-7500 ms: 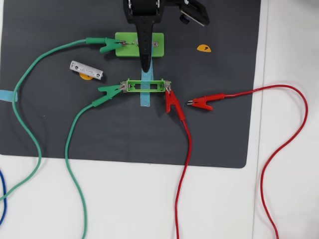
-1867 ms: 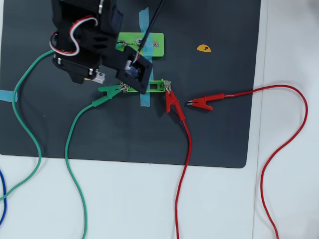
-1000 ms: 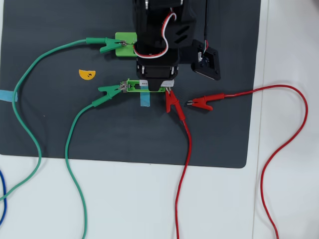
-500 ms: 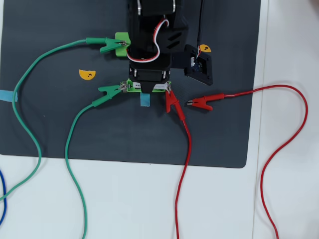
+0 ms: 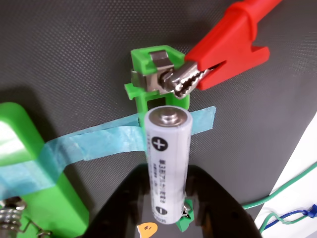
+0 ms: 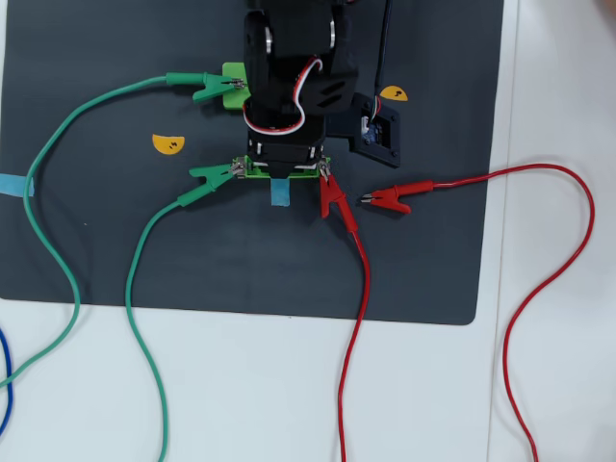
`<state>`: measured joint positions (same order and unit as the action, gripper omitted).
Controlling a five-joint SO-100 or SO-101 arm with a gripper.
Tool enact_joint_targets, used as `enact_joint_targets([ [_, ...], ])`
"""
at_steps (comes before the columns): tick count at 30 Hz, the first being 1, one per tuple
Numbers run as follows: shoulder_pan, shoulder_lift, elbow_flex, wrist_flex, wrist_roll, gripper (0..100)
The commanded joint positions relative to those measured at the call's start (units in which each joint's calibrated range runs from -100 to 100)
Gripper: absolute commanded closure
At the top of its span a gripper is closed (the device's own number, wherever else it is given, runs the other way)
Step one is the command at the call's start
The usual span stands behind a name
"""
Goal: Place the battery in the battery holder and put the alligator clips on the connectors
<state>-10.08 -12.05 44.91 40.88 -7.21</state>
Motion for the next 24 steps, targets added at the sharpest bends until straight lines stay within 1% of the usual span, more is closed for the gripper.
enact_joint_targets([
  [1,0.9,-0.2,-1.1,-0.9,0.3,99],
  [24,0.1,0.7,-2.3,-1.0,0.3,99],
])
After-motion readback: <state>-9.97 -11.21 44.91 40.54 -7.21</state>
